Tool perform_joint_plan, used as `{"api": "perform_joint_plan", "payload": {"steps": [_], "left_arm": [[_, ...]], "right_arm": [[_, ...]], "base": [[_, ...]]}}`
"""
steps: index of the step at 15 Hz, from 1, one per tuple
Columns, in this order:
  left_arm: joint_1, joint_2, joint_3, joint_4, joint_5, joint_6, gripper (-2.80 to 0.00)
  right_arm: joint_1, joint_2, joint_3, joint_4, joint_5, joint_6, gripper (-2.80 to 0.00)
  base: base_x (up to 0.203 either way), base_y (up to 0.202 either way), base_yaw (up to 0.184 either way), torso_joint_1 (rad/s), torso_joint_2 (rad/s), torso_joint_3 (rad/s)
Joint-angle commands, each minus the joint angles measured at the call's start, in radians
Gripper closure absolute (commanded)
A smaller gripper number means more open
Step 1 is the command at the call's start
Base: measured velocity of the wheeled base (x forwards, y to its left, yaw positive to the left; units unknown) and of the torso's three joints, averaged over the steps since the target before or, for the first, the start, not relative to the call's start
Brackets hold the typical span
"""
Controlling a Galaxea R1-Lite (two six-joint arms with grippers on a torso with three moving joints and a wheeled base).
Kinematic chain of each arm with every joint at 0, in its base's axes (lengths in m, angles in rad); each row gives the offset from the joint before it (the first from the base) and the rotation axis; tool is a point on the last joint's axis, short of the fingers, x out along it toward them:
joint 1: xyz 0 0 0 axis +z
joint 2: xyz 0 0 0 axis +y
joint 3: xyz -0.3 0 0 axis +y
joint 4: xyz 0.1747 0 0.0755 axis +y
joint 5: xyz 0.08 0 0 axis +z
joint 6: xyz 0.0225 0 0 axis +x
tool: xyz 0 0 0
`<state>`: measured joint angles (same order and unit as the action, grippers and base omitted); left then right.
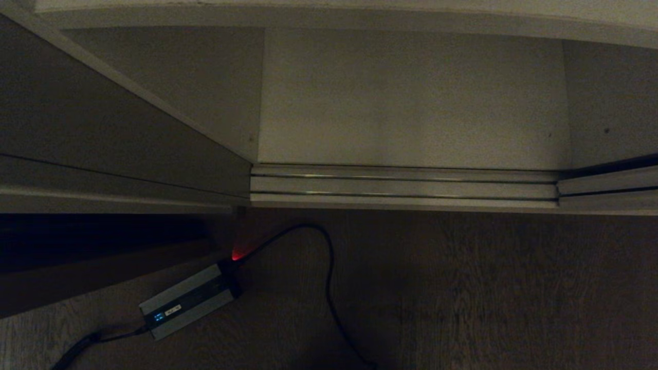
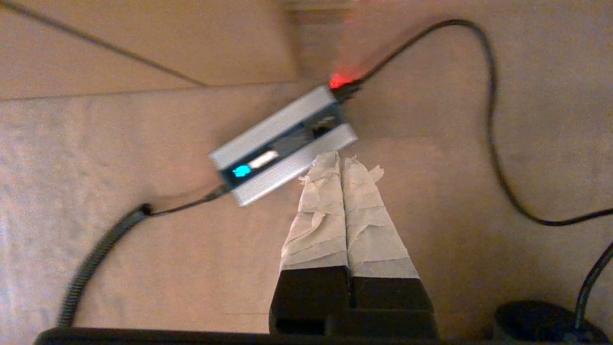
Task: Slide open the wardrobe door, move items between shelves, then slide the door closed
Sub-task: Place the green doll on the higher shelf, then close the door
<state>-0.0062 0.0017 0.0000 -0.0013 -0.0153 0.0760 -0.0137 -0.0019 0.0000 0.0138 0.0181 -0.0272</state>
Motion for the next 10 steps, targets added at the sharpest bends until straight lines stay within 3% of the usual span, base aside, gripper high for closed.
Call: {"api": "perform_joint_plan", "payload": {"steps": [1,10], "left_arm": [[0.000,0.000,0.000,0.000,0.000,0.001,0.00],[0.000,-0.002,0.000,0.000,0.000,-0.004,0.00]], "right_arm": [[0.000,0.003,0.003,0.000,0.002,0.000,0.00],[0.000,0.003,0.003,0.000,0.000,0.000,0.00]], "base": [[0.000,-0.199,0.000,-0.002,0.01,0.000],[0.000,-0.199,0.002,0.002,0.00,0.002]]}}
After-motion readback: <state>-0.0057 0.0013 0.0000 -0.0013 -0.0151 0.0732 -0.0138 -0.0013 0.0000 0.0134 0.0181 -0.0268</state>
